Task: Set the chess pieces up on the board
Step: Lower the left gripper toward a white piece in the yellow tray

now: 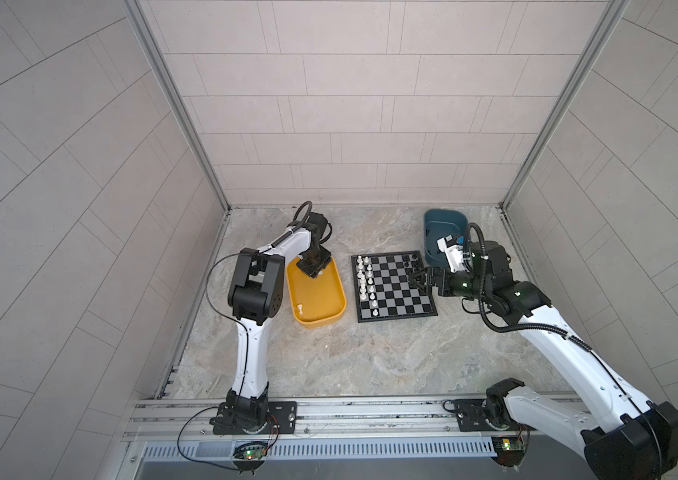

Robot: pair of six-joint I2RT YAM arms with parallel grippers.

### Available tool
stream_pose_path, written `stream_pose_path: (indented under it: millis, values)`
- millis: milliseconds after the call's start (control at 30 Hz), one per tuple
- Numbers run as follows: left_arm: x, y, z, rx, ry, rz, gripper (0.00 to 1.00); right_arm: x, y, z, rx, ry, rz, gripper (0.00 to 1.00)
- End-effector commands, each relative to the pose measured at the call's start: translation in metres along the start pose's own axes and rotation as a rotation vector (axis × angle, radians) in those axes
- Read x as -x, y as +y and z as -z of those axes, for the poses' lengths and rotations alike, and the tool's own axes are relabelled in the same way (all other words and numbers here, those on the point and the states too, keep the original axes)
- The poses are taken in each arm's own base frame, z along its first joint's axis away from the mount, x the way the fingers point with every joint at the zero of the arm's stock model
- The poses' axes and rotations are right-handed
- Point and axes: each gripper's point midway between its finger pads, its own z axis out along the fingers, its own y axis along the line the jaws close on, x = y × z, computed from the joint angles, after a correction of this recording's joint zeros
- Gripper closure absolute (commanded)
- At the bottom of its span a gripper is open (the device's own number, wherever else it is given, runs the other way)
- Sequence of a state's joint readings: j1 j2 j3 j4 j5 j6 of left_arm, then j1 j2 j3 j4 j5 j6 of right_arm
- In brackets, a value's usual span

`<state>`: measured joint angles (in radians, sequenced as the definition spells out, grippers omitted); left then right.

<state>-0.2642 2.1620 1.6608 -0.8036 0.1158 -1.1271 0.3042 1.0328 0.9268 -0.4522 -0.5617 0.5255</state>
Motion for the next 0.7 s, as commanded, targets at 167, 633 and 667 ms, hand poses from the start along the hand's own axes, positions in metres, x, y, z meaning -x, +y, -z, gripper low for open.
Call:
stream_pose_path:
  millis: [167, 633, 667]
  values:
    - [0.018, 0.005, 0.014, 0.004, -0.065, 0.004, 0.58, 0.0, 0.003, 0.005, 0.019, -0.018, -0.007, 0.03]
    - [0.031, 0.003, 0.02, -0.021, -0.145, -0.004, 0.58, -0.002, 0.002, 0.001, 0.024, -0.007, -0.008, 0.03]
    - [0.031, 0.004, 0.018, -0.016, -0.141, -0.005, 0.59, -0.002, 0.002, 0.001, 0.023, -0.004, -0.011, 0.03]
